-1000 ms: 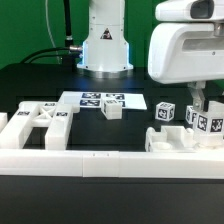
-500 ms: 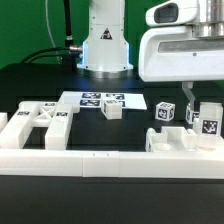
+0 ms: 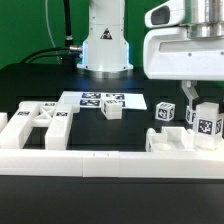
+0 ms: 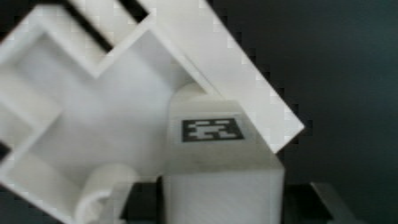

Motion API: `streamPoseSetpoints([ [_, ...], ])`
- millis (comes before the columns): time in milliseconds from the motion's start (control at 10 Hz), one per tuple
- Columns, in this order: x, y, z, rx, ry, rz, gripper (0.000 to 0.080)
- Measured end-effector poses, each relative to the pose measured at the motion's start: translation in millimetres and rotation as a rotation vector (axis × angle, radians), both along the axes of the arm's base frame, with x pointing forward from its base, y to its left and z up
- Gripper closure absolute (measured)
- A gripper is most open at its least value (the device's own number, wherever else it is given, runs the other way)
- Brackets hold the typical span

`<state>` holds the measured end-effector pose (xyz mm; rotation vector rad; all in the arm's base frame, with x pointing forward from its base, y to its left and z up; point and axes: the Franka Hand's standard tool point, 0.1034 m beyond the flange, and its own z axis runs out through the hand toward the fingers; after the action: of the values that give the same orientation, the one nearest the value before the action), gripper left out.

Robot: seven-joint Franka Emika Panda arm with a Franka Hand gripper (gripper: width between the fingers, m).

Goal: Assemble chair

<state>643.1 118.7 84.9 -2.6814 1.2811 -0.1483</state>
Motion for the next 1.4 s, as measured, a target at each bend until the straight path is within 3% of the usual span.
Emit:
streamPoseSetpoints([
  [300,0.4,-0.8,0.3,0.074,0.031,-0.288,0.0515],
  [500,0.4,-0.6,0.4,0.090,0.039,-0.358,0.0515],
  [600,0.3,-0.3,0.1,0.087,0.037,-0.337,0.0515],
  [800,-2.1,1.9,-1.0,0.068,0.056,-0.226,0.0268],
  [900,-3.5,6.2,-3.4,0.051,0.050,-0.152,0.0268],
  [1000,-3.4,5.8,-3.4,0.037,0.038,-0.054,0.0175],
  [1400,-4.5,5.2,-3.9,-0.018,0.009,0.259,0.0151],
])
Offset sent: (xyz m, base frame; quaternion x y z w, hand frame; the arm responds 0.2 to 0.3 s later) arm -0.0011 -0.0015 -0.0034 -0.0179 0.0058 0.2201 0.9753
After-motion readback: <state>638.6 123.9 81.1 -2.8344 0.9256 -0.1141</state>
